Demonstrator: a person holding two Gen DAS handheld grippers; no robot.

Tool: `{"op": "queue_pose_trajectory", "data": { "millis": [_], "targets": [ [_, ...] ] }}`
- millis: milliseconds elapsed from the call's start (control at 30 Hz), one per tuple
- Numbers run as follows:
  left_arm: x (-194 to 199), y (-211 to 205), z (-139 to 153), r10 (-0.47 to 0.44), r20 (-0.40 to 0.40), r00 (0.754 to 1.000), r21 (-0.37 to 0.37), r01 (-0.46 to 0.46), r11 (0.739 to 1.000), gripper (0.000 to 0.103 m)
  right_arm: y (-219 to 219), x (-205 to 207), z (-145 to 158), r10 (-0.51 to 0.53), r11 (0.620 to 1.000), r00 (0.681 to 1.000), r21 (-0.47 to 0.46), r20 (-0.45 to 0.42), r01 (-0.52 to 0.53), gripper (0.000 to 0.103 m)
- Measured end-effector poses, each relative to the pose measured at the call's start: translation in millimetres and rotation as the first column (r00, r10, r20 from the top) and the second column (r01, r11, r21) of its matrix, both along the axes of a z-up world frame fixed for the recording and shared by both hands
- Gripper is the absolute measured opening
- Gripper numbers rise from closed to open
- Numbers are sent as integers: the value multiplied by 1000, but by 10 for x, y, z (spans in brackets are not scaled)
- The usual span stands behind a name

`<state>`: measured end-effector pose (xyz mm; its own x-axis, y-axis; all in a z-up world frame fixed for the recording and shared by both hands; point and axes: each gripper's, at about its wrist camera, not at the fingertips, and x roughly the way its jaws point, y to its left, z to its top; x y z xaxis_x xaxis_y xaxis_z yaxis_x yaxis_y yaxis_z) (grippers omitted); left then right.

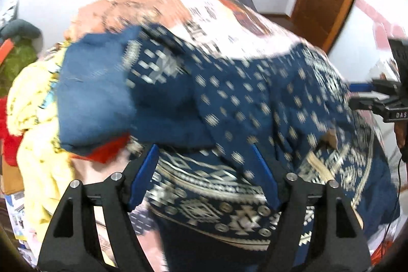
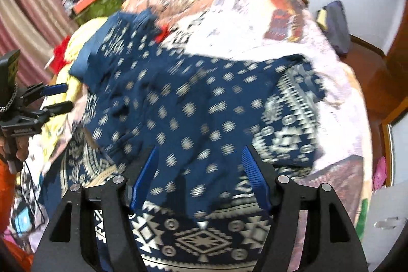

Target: Fold large clothes

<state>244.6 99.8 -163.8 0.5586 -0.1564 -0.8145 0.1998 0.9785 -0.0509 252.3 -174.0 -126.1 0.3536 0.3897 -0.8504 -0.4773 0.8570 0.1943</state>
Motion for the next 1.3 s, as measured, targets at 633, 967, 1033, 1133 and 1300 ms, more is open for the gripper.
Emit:
{"op": "queue_pose_trajectory", "data": {
  "millis": [633, 967, 1033, 1133, 1300],
  "targets": [
    [1156, 886, -441, 231, -163, 959, -293, -271, 917, 81, -914, 959, -552, -356, 912, 915, 144, -191, 385, 70],
    [1488, 735, -514, 207, -110, 972, -253, -229, 940, 66, -624, 1282, -739, -311, 930, 935, 150, -168, 336, 55],
    [1522, 694, -504, 193, -115, 975, -282, -218, 934, 46, -526, 1322, -763, -298, 941, 943, 118, -147, 316, 37],
    [1518, 598, -439, 203, -98, 974, -249, -221, 943, 33, -473, 1336, -729, -289, 951, 950, 78, -121, 300, 19],
    [1360, 280, -152, 174, -1, 985, -100, -173, 980, 12, -407, 1254, -393, -276, 957, 961, 88, -5, 276, 16]
  ]
}}
